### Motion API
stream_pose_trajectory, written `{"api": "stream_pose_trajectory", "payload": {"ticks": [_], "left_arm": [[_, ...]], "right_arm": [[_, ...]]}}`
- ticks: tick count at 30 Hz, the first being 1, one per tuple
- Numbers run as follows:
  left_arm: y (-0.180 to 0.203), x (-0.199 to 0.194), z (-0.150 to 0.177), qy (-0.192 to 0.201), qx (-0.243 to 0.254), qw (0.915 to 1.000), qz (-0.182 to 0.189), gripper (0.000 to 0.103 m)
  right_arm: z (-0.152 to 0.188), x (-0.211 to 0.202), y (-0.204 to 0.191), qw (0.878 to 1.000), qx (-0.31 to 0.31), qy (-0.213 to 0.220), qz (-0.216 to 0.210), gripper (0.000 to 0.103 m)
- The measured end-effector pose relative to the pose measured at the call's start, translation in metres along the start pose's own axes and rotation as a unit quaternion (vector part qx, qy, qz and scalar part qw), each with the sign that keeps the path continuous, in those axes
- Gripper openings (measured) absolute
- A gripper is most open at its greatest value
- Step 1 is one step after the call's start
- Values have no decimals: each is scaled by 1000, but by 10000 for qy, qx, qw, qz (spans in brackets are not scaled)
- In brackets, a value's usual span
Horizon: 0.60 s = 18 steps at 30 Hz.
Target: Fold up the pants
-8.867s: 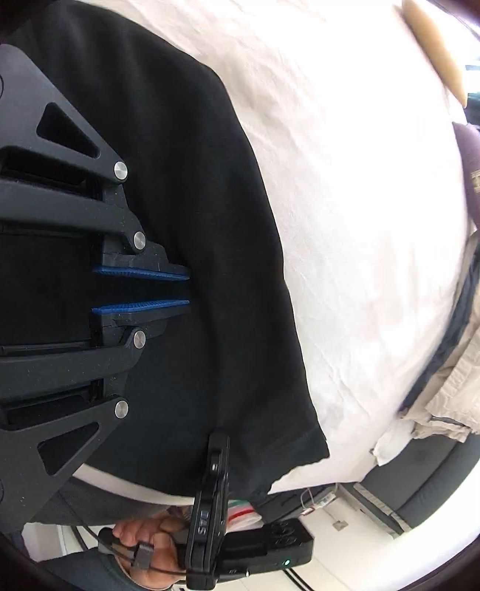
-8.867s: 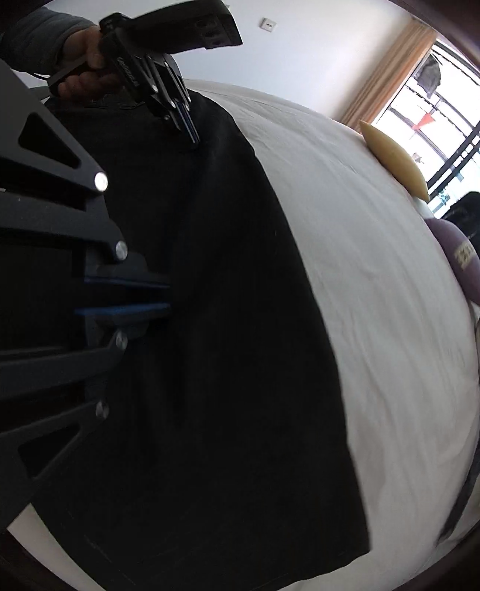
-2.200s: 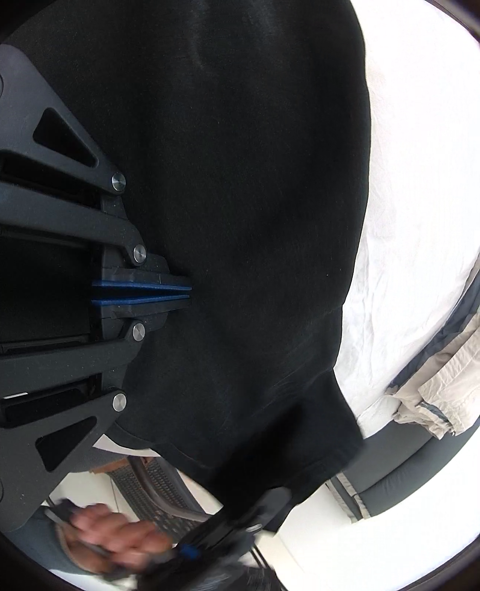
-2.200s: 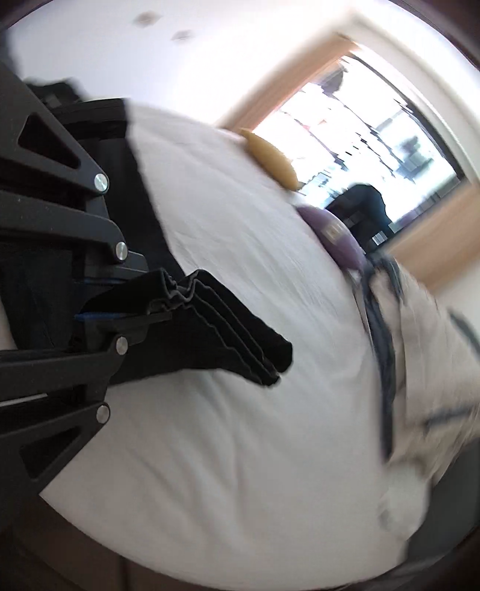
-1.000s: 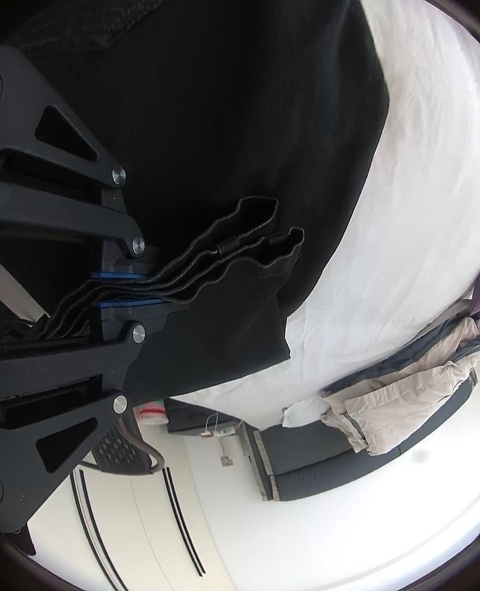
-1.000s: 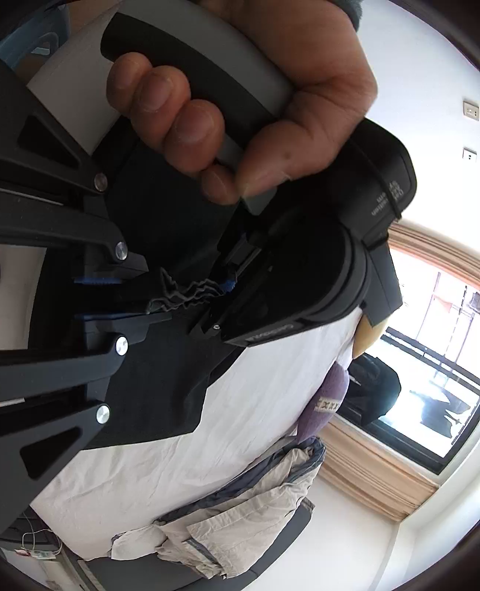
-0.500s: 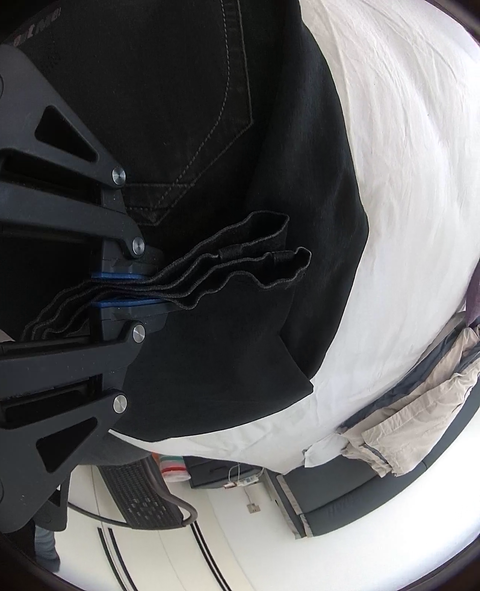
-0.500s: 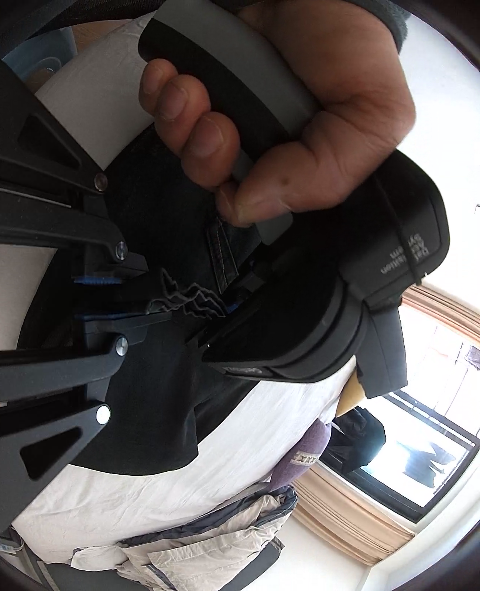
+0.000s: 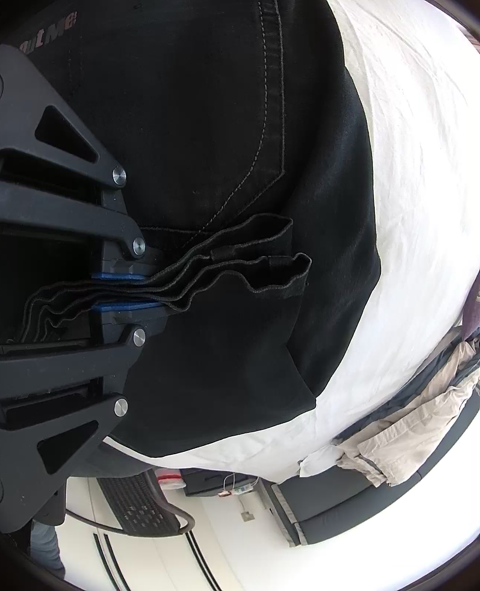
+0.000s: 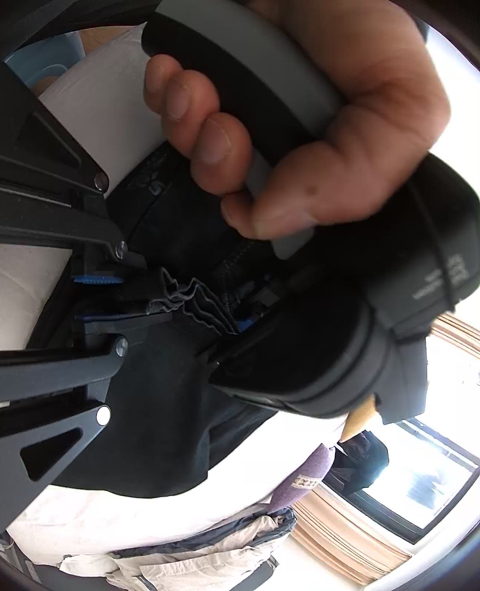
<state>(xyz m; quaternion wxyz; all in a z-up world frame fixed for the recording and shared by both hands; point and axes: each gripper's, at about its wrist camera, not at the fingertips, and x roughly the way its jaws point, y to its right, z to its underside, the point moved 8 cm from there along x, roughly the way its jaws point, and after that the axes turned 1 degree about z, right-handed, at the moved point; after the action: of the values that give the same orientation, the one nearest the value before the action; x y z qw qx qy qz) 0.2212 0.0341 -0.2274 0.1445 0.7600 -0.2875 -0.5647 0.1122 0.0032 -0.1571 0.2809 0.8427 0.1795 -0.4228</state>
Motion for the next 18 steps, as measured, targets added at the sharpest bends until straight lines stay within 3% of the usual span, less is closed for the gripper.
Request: {"api": "stream_pose_trajectory", "payload": {"ticks": [3, 5, 6, 7, 10, 12, 14, 17, 18], "left_arm": [[9, -5, -6, 18, 59, 9996, -270, 13], [6, -22, -11, 140, 101, 9985, -518, 22], [2, -31, -15, 232, 101, 9968, -765, 35], [-3, -41, -19, 343, 86, 9946, -973, 55], [-8, -67, -35, 701, 8, 9910, -1137, 60], [7, -73, -43, 882, 116, 9913, -972, 60], [37, -66, -46, 920, 345, 9938, -518, 60], [73, -35, -39, 705, 590, 9958, 18, 60], [80, -21, -34, 580, 684, 9960, 44, 60]], "right_arm": [[1, -2, 4, 9998, 40, 5, -209, 18], [4, -5, 8, 9992, 132, -34, -379, 25], [6, -9, 13, 9985, 264, -39, -482, 31], [8, -14, 19, 9968, 441, -47, -672, 34], [10, -37, 50, 9842, 1141, 126, -1347, 51], [13, -52, 86, 9650, 1774, 359, -1896, 54], [26, -49, 138, 9371, 2578, 413, -2317, 54], [48, -33, 215, 8823, 3688, 545, -2874, 54], [52, -24, 235, 8624, 3931, 537, -3143, 54]]}}
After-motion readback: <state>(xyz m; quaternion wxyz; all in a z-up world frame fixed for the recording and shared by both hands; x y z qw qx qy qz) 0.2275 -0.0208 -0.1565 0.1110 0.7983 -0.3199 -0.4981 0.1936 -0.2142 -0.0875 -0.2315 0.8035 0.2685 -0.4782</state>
